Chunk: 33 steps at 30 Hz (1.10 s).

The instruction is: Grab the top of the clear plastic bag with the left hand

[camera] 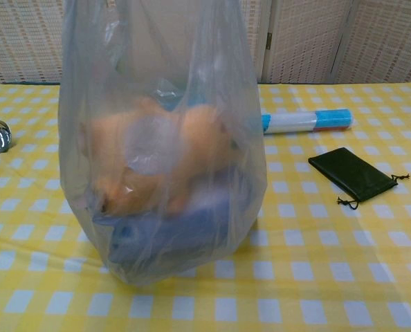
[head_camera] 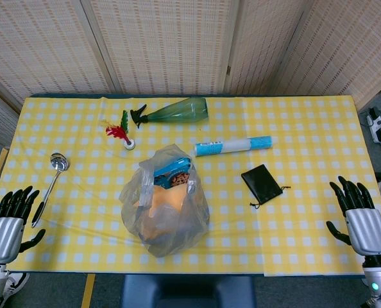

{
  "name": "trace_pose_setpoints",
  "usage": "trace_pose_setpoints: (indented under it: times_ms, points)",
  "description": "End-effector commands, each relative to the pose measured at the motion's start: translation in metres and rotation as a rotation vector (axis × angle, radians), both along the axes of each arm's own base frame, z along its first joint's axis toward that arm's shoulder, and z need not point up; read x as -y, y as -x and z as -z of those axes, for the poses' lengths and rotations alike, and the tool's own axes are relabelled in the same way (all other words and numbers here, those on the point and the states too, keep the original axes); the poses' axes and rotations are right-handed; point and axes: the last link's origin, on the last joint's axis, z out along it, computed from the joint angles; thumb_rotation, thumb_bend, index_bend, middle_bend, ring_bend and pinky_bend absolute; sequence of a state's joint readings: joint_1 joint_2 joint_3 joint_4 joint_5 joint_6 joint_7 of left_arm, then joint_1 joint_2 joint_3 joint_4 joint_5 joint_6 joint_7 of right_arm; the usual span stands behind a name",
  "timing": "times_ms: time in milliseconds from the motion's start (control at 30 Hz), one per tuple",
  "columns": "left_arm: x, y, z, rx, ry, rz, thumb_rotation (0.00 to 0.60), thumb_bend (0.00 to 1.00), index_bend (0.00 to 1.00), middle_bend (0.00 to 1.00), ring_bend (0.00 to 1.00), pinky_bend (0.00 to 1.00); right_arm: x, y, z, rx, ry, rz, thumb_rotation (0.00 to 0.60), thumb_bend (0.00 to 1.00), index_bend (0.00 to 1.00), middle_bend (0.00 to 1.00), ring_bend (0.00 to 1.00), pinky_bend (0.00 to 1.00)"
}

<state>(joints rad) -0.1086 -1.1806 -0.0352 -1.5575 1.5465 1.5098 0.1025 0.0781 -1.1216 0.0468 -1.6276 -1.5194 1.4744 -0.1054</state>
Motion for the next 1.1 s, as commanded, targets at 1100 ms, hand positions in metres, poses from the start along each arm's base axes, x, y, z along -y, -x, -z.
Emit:
trace_pose_setpoints:
  times_ms: [1100]
  points:
    - [-0.043, -0.078, 0.005, 0.442, 0.315, 0.352, 0.600, 0.13, 0.08, 0.13, 0.11, 0.12, -0.020, -0.009, -0.010, 0.050, -0.020, -0.043, 0.600, 0.30, 0.00, 0.00, 0.00, 0.00]
